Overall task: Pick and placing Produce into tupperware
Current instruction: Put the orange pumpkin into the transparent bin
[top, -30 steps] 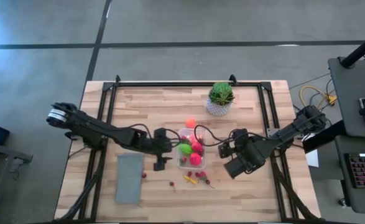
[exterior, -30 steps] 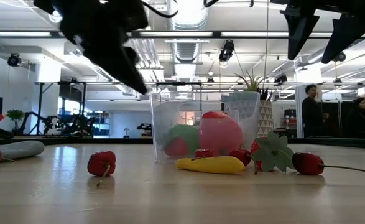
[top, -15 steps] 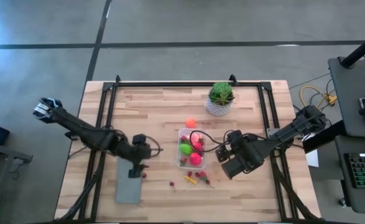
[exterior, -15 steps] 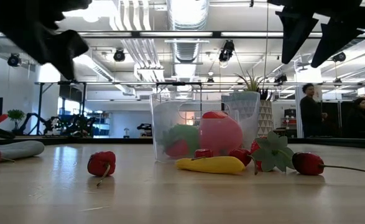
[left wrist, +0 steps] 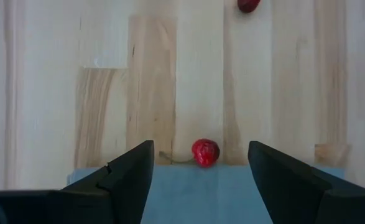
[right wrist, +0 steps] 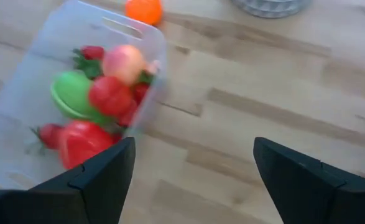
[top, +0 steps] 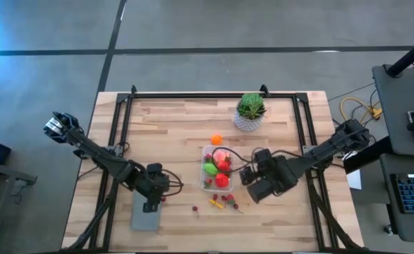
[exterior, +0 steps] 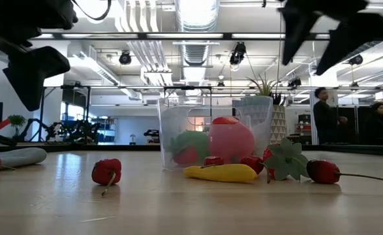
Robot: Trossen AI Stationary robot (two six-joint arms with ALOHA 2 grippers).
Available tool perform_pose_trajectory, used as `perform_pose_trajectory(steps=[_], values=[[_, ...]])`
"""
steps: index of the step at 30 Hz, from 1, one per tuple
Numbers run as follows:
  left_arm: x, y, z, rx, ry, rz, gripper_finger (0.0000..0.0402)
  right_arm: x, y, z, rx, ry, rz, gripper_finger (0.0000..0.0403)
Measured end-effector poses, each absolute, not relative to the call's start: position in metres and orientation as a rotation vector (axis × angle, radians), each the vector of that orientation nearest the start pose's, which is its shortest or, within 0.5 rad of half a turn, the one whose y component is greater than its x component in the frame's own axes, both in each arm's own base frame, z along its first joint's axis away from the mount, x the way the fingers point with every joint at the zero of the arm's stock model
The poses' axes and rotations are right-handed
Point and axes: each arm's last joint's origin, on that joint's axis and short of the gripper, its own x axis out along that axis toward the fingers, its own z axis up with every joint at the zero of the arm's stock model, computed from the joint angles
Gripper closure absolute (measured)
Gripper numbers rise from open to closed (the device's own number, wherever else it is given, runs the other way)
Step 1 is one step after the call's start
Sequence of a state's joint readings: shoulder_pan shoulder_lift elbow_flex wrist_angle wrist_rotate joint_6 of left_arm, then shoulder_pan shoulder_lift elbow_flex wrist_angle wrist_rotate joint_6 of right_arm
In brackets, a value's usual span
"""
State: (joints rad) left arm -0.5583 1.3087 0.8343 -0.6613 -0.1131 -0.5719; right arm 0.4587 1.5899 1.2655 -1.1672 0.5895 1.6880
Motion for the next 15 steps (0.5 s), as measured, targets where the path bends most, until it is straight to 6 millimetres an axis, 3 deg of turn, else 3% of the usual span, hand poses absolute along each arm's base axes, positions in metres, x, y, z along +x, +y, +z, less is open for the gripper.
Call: perform_pose_trajectory(steps=[3,8,12,15], values=[[0.203,-0.123,0.214,-0.157,1.137,-0.062,0.0155,0.279,0.085,0.257,0.713,0.818,-1.005,0.0086],[0.201,-0.122,0.217,-0.187,1.125,-0.054,0.0155,0.305,0.017,0.260,0.814,0.882,-0.938,0.0094],[0.200,-0.121,0.218,-0.189,1.120,-0.054,0.0155,0.323,-0.036,0.266,0.943,0.806,-0.785,0.0099],[0.200,-0.121,0.218,-0.194,1.115,-0.038,0.0155,0.330,-0.060,0.268,1.003,0.735,-0.763,0.0101]])
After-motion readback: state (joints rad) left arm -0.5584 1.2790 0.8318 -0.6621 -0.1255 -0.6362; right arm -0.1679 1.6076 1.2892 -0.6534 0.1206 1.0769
